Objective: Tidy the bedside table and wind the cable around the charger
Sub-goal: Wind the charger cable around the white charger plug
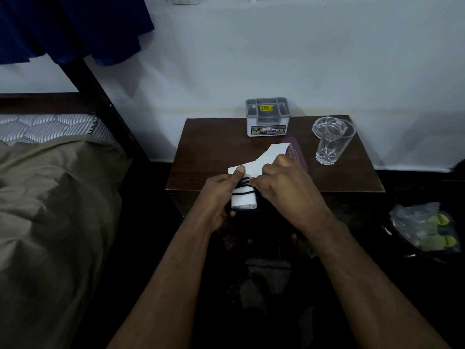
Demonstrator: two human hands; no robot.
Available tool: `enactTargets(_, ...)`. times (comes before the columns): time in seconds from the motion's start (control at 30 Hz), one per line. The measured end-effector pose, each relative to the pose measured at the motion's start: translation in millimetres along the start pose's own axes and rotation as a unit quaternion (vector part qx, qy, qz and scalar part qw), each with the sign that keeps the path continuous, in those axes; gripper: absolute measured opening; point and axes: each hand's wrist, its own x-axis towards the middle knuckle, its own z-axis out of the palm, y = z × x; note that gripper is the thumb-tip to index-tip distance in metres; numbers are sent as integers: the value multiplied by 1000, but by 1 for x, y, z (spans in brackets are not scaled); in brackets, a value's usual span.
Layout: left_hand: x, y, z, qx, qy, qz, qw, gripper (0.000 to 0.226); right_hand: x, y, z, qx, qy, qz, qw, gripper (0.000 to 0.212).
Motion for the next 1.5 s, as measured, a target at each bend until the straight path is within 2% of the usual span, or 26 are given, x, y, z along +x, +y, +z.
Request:
enactTargets(0.6, -4, 1, -1, 8, -26, -1, 1000, 33, 1, 0, 8, -68, -31, -52, 996, 6)
enactTargets(0.9, -1, -3, 5, 20, -34, -47, 998, 25, 4, 4, 9, -21, -141, -30, 989, 28)
enactTargets(1.0, 0, -3, 5, 18, -39, -55, 998, 27, 3, 4, 6, -6, -133, -27, 991, 30)
enactTargets(1.2, -4, -3, 5, -53, -83, -115, 988, 32, 2, 2, 1, -6, -68, -24, 997, 28)
enactTargets(1.33, -4, -4, 6, -25, -78, -110, 991, 34, 3, 0, 3, -13, -59, -33, 998, 30)
enactTargets(1.5, -4, -2, 3, -7, -81, -92, 992, 30, 4, 0, 7, -13, -33, 1, 999, 25)
